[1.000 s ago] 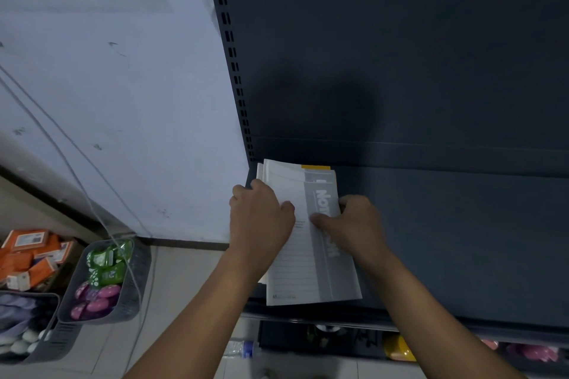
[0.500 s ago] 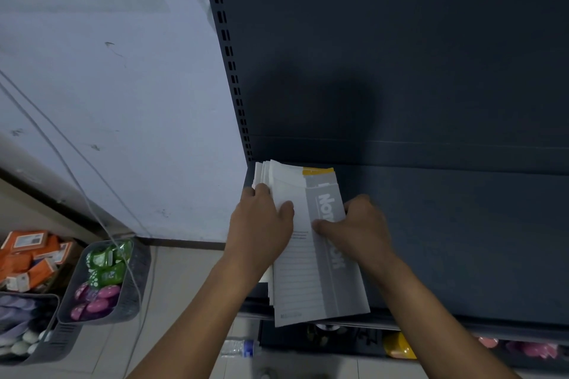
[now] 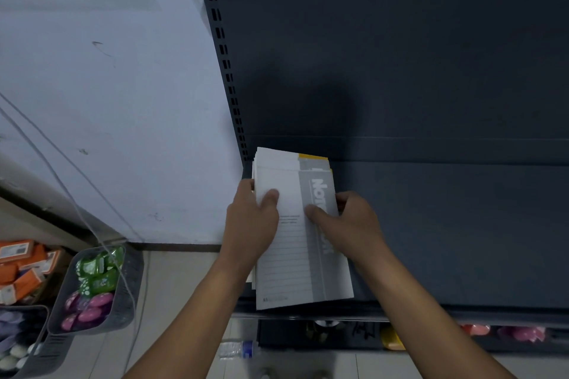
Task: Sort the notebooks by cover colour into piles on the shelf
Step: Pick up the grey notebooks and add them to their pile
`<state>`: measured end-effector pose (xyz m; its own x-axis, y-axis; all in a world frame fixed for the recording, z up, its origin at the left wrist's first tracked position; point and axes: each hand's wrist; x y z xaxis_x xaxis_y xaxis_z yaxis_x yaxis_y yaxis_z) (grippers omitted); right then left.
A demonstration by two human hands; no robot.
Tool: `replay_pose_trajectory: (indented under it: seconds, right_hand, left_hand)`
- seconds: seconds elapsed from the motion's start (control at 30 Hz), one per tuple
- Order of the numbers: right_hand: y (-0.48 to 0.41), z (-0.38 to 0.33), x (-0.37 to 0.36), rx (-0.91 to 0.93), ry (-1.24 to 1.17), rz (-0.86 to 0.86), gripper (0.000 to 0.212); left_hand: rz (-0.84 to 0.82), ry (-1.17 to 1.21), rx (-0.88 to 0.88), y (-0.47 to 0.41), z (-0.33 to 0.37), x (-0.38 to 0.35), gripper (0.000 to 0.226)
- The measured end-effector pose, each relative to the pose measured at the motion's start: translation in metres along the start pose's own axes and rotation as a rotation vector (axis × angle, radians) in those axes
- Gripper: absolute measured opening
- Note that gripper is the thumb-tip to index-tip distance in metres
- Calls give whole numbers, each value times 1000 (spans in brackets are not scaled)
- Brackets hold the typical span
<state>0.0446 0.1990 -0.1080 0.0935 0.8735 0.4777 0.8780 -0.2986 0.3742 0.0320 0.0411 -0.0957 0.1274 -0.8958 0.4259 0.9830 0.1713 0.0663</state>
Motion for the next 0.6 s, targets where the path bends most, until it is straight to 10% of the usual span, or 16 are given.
replay_pose_trajectory:
  seconds: [0.33, 0.6]
  right_hand:
    - [1, 3, -12, 48, 116, 74, 32]
    - [3, 1, -15, 2, -50, 74, 31]
  left_hand:
    - [86, -670, -243, 0, -13, -11, 45]
    - [45, -556, -227, -5, -11, -10, 29]
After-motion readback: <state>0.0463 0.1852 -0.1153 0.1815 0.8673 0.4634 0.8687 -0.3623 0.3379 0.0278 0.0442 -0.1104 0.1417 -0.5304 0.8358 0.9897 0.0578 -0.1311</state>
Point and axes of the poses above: each hand's wrist, its own y-axis away from the middle knuckle, its own x-axis out of the back of the hand, z = x × y, and after that the axes turned 5 degrees about -x, right-handed
